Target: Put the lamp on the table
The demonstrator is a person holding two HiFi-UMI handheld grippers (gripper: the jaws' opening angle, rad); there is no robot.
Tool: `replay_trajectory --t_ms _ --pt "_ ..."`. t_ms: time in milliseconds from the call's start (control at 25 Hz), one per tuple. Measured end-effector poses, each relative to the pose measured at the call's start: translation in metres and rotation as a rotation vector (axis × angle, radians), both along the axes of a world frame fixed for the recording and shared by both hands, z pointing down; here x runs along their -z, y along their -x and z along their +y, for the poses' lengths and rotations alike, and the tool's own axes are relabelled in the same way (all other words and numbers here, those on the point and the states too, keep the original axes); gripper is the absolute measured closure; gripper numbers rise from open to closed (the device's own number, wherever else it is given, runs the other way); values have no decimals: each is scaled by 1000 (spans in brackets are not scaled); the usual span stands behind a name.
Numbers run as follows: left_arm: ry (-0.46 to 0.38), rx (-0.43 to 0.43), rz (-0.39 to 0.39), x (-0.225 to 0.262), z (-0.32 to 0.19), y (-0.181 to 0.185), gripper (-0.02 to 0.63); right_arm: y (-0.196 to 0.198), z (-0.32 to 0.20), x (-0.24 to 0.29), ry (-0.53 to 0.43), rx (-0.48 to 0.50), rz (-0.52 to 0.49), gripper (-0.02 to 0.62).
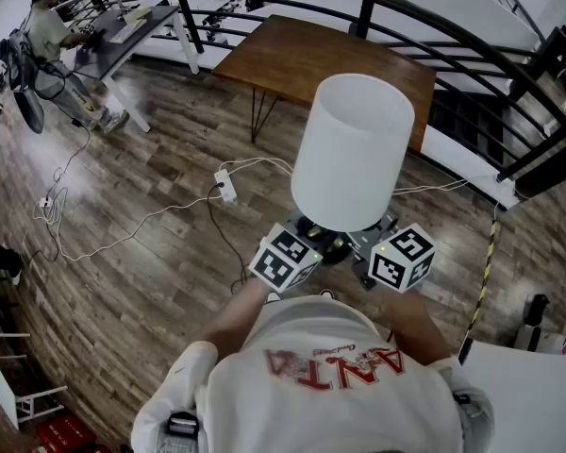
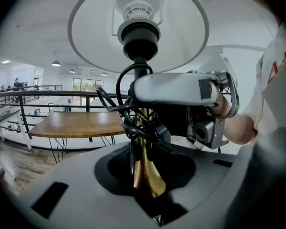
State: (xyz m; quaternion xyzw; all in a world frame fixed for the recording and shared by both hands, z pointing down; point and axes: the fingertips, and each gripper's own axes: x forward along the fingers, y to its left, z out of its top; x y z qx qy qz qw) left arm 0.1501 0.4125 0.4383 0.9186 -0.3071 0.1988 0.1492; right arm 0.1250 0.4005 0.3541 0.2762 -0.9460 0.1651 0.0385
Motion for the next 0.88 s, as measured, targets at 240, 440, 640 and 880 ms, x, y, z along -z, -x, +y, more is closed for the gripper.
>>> replay_trajectory --t_ms 240,440,640,880 --pt "0 5 0 4 -1 2 499 2 -1 3 1 9 1 492" --pt "-3 11 0 4 -2 9 499 9 -1 3 -1 16 -1 492" --pt "2 11 -1 4 1 14 499 14 0 3 9 16 -12 492" --pt "20 13 3 1 4 30 499 30 2 -1 26 18 -11 492"
